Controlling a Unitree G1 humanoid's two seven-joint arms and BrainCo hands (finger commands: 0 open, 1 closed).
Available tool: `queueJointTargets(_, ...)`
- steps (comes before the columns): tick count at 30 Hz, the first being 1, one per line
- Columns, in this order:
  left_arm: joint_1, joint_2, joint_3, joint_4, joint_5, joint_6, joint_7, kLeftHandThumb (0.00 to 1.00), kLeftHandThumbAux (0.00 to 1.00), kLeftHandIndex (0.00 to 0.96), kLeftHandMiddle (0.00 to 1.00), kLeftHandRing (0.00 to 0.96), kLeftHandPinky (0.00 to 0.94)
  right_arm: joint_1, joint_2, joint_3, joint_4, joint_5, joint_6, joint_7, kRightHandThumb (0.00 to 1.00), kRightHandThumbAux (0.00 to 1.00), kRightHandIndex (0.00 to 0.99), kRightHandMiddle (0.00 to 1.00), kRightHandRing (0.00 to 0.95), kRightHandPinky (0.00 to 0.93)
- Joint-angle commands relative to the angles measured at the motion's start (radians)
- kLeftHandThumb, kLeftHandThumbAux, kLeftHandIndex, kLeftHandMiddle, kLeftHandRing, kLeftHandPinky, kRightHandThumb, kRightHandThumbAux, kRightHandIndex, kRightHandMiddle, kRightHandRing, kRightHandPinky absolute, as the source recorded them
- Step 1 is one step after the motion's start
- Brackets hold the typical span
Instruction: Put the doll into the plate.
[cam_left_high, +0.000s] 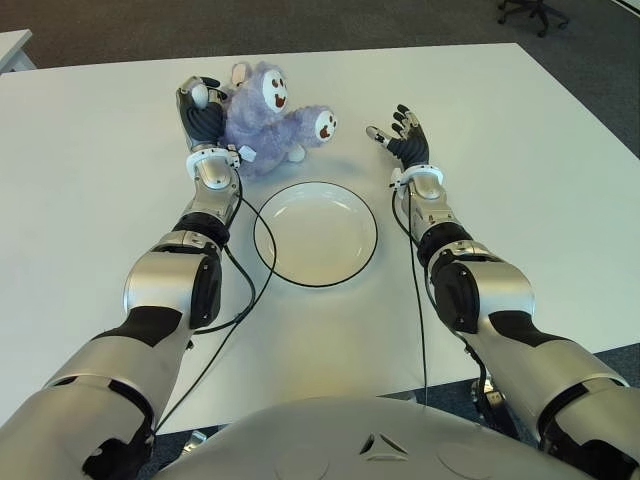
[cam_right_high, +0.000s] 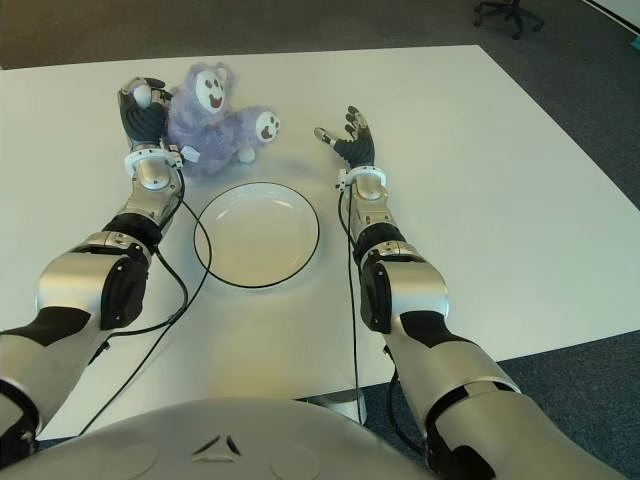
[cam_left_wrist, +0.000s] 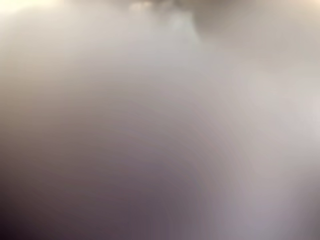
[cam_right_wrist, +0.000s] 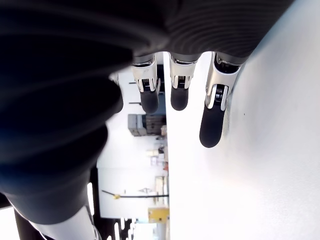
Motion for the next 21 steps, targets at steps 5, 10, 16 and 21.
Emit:
queueJointTargets(5,-0.011,-0.008,0.005,0.017,-0.001,0.039,0.043,0.728,0.688,0.445,0.849,0.855,0.852,0.068,0.012,-0.013,0.050,0.012,0.048,0.001,0.179,0.838,0.039,0.000,0.000,0.000)
queueJointTargets(10,-0.013,-0.009,-0.001,0.017,0.007,0.047,0.071,0.730,0.694,0.444,0.867,0.874,0.877,0.068,0.013,-0.015,0.050,0.013,0.046,0.002,0.180,0.850,0.045,0.000,0.000,0.000)
queueJointTargets(16,-0.023,-0.017,0.006,0.015,-0.003,0.072,0.090,0.740,0.694,0.443,0.872,0.881,0.873,0.068,0.014,-0.011,0.050,0.007,0.045,0.000,0.160,0.859,0.041,0.000,0.000,0.000)
queueJointTargets(21,-0.027,-0.023,0.018,0.012,-0.018,0.086,0.087,0.746,0.693,0.443,0.873,0.881,0.868,0.068,0.013,-0.009,0.050,0.005,0.045,0.000,0.155,0.854,0.036,0.000,0.000,0.000)
